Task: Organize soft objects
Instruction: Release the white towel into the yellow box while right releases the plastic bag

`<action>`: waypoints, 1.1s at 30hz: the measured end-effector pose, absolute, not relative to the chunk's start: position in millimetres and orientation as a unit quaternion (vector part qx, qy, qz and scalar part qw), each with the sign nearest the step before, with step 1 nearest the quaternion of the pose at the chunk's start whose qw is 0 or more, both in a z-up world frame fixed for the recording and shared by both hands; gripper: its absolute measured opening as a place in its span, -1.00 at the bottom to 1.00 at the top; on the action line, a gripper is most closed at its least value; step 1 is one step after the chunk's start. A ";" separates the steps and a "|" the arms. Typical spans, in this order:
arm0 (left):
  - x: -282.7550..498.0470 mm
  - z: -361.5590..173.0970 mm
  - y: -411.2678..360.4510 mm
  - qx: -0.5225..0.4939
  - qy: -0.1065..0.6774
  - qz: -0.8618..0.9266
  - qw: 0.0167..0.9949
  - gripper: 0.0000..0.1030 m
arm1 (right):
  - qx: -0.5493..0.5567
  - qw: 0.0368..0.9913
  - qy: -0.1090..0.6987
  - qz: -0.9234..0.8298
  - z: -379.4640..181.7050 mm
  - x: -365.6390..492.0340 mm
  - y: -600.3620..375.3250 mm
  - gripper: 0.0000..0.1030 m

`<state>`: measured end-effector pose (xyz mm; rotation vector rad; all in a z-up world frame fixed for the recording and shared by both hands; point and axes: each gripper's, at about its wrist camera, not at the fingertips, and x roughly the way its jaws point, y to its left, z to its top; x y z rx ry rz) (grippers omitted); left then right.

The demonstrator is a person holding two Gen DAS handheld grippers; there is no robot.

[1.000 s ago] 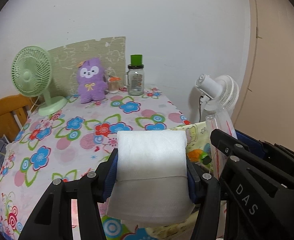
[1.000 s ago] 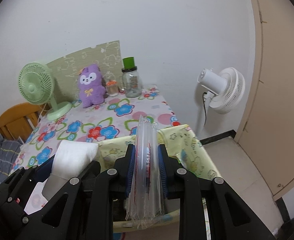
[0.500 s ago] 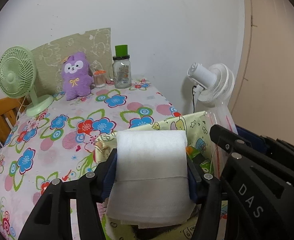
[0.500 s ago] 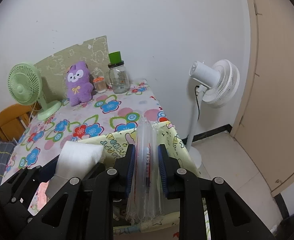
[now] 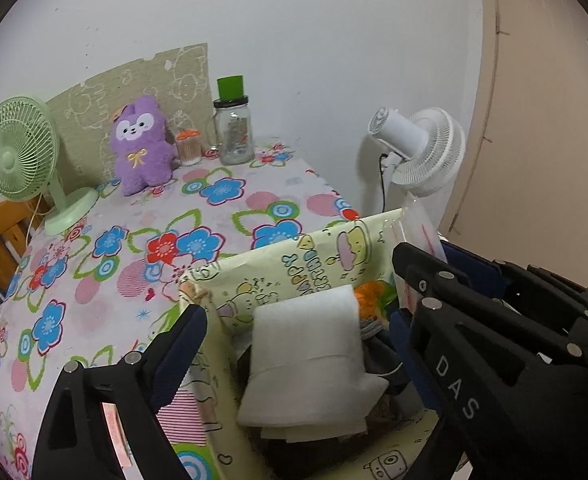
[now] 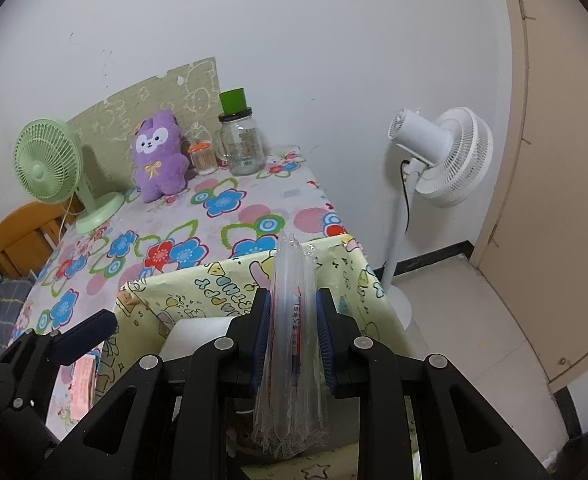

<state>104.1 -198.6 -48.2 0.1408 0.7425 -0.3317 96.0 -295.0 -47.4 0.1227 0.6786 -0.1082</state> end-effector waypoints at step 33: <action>83.1 -35.1 -170.5 0.066 0.328 -0.146 0.931 0.99 | 0.032 0.949 0.307 -0.056 -29.2 72.7 -265.3 0.77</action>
